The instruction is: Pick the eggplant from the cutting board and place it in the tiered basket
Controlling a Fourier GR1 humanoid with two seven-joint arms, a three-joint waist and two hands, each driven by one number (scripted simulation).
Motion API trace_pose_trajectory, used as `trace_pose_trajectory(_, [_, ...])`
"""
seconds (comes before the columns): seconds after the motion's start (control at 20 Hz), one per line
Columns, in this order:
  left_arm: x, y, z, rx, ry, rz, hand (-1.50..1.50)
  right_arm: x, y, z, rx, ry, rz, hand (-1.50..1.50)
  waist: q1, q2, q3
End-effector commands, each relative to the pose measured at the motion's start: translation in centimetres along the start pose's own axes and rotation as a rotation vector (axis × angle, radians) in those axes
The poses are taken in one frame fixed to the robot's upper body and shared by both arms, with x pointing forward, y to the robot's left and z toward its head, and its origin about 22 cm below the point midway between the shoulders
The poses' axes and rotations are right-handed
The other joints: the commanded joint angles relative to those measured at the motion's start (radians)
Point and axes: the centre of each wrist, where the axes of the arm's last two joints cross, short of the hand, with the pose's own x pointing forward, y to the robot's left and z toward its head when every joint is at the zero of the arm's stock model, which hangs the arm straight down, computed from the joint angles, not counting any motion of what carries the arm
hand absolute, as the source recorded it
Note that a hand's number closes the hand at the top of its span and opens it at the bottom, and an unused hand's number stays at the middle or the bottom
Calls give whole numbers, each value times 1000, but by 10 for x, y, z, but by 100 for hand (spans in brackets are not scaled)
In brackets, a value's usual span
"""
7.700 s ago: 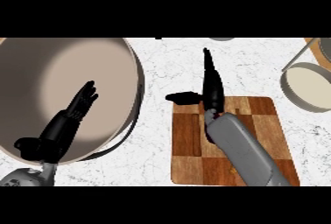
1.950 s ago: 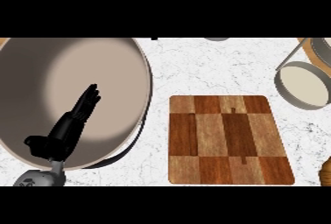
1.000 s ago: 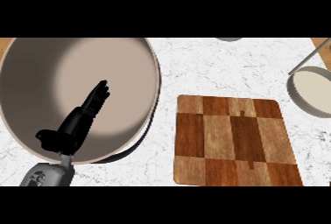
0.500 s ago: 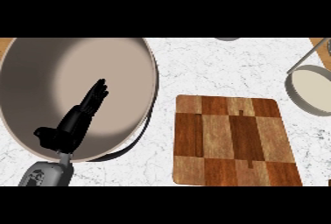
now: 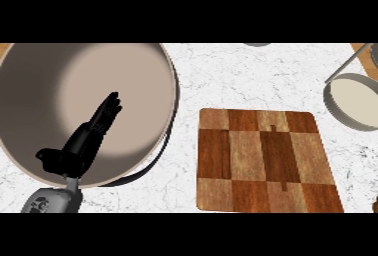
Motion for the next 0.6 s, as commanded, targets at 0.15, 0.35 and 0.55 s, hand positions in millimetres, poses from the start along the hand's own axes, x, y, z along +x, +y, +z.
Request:
trace_pose_trajectory(0.15, [-22, -27, 9, -7, 91, 53, 0, 6, -22, 8, -163, -53, -133, -150, -5, 14, -14])
trace_pose_trajectory(0.35, [-22, -2, -2, 27, 79, 34, 0, 2, -65, 24, -432, -72, -112, -150, -34, 21, -16])
trace_pose_trajectory(0.55, [-23, -17, 7, 33, 86, 42, 0, -21, -104, 38, -642, -109, -142, -150, -37, 16, -14])
